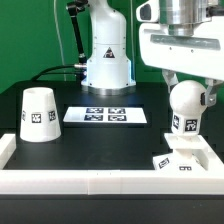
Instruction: Assemble lamp
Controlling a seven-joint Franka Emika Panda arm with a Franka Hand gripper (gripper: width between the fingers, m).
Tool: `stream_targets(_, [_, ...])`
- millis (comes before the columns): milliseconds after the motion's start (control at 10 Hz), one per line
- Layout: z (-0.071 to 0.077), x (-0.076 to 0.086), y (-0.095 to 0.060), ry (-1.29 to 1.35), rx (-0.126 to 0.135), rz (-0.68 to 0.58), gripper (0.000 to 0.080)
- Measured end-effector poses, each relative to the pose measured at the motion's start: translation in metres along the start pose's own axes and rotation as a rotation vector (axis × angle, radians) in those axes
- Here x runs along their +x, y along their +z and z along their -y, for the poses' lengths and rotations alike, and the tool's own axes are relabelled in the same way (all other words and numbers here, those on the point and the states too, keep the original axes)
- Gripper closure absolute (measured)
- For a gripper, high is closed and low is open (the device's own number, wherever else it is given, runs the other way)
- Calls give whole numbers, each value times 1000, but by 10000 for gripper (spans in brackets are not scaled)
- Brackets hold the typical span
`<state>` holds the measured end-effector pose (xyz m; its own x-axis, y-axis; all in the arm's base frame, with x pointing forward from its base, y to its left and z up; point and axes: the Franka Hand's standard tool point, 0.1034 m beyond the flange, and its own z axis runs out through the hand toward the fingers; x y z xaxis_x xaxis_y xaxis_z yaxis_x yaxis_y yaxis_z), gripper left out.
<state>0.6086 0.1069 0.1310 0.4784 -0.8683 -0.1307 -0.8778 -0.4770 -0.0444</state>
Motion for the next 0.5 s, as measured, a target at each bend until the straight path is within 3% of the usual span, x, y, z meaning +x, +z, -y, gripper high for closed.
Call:
stream_targets(300, [2,-4,1,47,6,14,220])
stream_targets(400, [2,-5,1,-2,6,12,124])
stream_targets(500, [1,-5,1,-104,-1,1,106])
